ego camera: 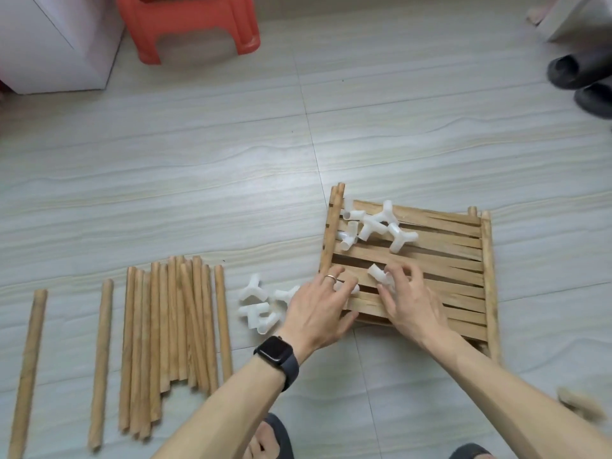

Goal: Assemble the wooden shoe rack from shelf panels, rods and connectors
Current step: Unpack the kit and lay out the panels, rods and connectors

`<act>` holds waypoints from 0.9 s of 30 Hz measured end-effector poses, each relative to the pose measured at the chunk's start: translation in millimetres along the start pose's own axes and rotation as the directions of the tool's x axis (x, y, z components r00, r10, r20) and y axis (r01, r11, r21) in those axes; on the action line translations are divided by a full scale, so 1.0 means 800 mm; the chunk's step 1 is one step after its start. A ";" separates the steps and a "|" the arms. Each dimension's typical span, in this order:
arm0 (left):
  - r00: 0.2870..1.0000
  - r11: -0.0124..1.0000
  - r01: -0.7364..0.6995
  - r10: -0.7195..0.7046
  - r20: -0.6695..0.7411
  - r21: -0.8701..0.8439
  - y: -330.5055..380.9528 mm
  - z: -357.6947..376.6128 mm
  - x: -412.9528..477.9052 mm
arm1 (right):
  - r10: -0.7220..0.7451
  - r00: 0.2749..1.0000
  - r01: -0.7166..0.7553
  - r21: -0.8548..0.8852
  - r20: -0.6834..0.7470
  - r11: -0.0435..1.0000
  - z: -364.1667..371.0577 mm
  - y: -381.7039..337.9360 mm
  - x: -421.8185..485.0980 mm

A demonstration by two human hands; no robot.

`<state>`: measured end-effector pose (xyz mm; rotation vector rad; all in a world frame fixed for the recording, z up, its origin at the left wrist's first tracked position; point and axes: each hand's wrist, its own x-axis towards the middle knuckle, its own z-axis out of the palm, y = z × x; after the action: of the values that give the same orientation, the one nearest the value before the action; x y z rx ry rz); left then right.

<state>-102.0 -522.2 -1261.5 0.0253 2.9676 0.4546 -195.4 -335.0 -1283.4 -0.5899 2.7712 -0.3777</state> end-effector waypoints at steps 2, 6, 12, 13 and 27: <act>0.992 0.997 0.072 -0.072 0.103 0.003 0.013 0.001 0.020 | -0.019 0.999 0.019 -0.002 0.030 1.000 -0.001 0.004 0.005; 0.965 0.991 0.111 -0.088 0.246 -0.078 0.021 -0.009 0.046 | -0.020 0.999 0.030 0.235 -0.043 0.972 -0.009 0.012 0.017; 0.977 0.954 0.169 -0.195 -0.085 -0.247 0.011 -0.047 0.107 | 0.129 0.933 0.013 0.388 -0.336 0.921 -0.044 0.024 0.078; 0.965 0.949 0.199 -0.233 -0.119 -0.243 0.008 -0.053 0.123 | 0.156 0.945 -0.047 0.352 -0.287 0.935 -0.048 0.026 0.089; 0.947 0.944 0.311 -0.299 0.113 -0.106 0.003 -0.041 0.195 | 0.163 0.983 -0.126 0.351 -0.080 0.928 -0.050 0.026 0.116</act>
<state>-261.0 -523.7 -1250.6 -0.4091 2.7742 0.5726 -296.7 -348.7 -1272.9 -0.2837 2.7307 -0.8616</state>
